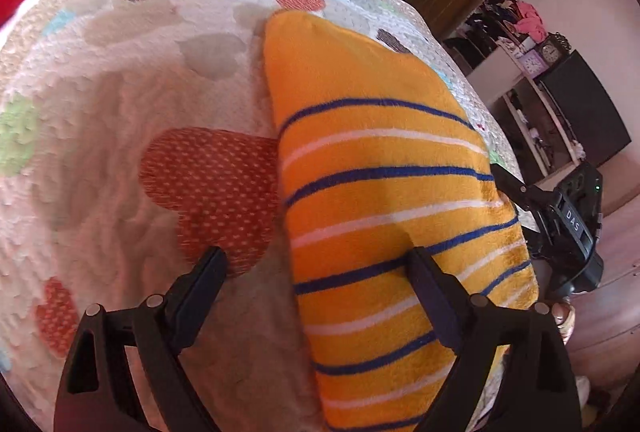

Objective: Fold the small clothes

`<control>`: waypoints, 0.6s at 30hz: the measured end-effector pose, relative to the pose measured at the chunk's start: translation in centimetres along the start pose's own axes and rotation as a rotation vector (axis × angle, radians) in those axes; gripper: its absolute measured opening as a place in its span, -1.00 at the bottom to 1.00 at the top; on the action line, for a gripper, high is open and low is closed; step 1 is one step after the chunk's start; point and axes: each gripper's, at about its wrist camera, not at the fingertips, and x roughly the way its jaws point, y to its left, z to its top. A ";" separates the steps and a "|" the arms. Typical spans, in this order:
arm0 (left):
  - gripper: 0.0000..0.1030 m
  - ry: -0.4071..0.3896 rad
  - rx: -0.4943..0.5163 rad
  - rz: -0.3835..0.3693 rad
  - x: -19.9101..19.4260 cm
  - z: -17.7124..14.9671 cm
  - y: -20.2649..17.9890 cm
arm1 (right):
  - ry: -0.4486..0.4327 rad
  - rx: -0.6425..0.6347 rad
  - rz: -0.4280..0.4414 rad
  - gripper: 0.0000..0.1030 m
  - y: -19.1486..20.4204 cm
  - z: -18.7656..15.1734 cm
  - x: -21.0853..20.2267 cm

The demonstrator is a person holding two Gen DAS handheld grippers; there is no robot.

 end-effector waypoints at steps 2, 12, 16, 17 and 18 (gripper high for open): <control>0.89 -0.001 -0.010 -0.040 1.1 0.3 -0.5 | 0.025 -0.011 0.032 0.58 0.3 0.5 0.7; 0.05 -0.041 0.019 -0.085 -2.2 4.0 -3.2 | -0.010 -0.130 0.241 -0.27 5.8 1.6 0.8; 0.11 -0.036 0.054 0.064 -1.1 4.7 -3.5 | -0.061 -0.236 -0.054 -0.21 6.5 1.3 1.6; 0.14 -0.001 0.046 0.115 -0.2 4.4 -3.2 | -0.054 -0.249 -0.132 -0.15 6.1 1.2 1.9; 0.24 0.017 0.041 0.156 0.5 3.9 -3.0 | -0.049 -0.242 -0.161 -0.06 5.6 1.2 1.9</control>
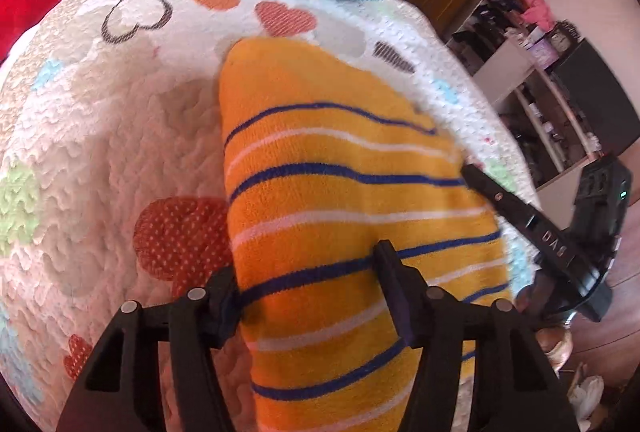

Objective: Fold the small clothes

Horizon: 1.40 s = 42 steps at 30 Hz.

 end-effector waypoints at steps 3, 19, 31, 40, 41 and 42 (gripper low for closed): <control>0.54 -0.013 -0.028 0.013 0.0 -2.0 0.6 | -0.034 0.054 -0.008 -0.06 -1.0 0.3 -1.7; 0.60 -0.196 -0.021 0.104 -9.2 -10.1 1.9 | 0.060 0.082 0.032 0.11 -0.3 -4.7 -4.9; 1.00 -0.803 0.200 0.395 -20.6 -16.7 -3.7 | -0.365 -0.121 -0.237 0.89 3.8 -14.1 -17.2; 1.00 -0.720 0.196 0.271 -20.7 -20.2 -6.9 | -0.363 -0.202 -0.433 0.89 5.6 -19.7 -18.9; 1.00 -0.728 0.197 0.275 -20.6 -20.7 -7.2 | -0.363 -0.233 -0.470 0.89 6.0 -20.5 -19.0; 1.00 -0.723 0.199 0.272 -20.6 -21.1 -7.4 | -0.355 -0.251 -0.500 0.91 6.2 -21.0 -19.1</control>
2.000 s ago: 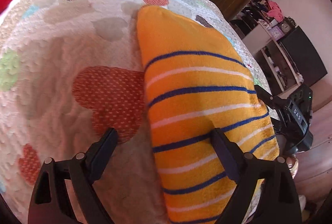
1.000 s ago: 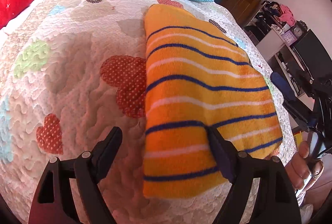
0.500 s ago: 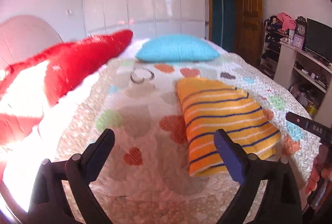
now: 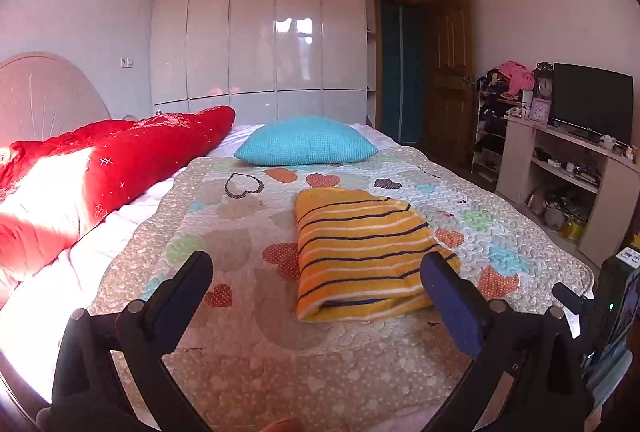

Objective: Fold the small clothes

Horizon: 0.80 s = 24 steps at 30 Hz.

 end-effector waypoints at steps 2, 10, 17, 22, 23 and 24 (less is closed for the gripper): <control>1.00 0.038 0.005 -0.024 -0.2 -0.4 -0.2 | 0.028 -0.009 -0.028 0.91 0.1 -0.7 -0.5; 1.00 0.153 0.027 0.096 -1.8 -3.2 0.6 | 0.244 0.066 0.039 0.91 -0.1 -4.5 -2.8; 1.00 0.284 -0.073 0.077 -2.7 -6.9 2.7 | 0.318 -0.002 0.051 0.91 2.0 -5.4 -3.8; 1.00 0.357 -0.074 0.049 -2.3 -8.0 2.5 | 0.346 -0.006 0.058 0.91 2.9 -5.1 -3.7; 1.00 0.354 -0.073 0.047 -2.3 -7.9 2.5 | 0.344 -0.015 0.064 0.91 3.2 -5.1 -3.8; 1.00 0.348 -0.072 0.045 -2.4 -7.8 2.4 | 0.342 -0.028 0.067 0.91 3.4 -5.0 -3.9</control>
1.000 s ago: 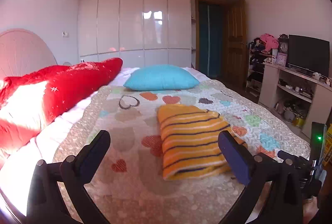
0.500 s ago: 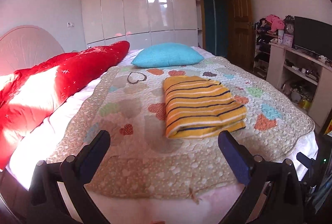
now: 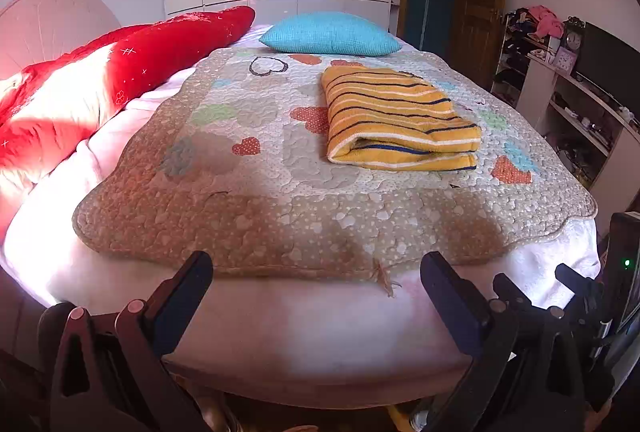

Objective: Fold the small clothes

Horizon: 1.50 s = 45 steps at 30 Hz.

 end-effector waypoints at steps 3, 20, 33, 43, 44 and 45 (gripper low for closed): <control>1.00 -0.005 0.002 -0.026 -0.2 0.1 -0.2 | -0.009 -0.034 -0.001 0.91 0.6 0.0 -0.2; 1.00 0.091 0.023 -0.026 1.8 -0.3 -0.9 | 0.017 -0.008 0.001 0.91 -0.1 0.0 0.5; 1.00 0.138 0.013 -0.015 2.7 -0.6 -0.6 | 0.011 -0.027 0.006 0.91 0.4 0.1 0.6; 1.00 0.148 0.011 -0.011 2.9 -0.9 -0.5 | 0.014 -0.033 0.008 0.91 0.4 0.1 0.7; 1.00 0.150 0.011 -0.011 2.9 -0.9 -0.5 | 0.016 -0.033 0.009 0.91 0.4 0.1 0.8; 1.00 0.153 0.011 -0.011 3.0 -0.9 -0.5 | 0.017 -0.034 0.010 0.91 0.4 0.1 0.8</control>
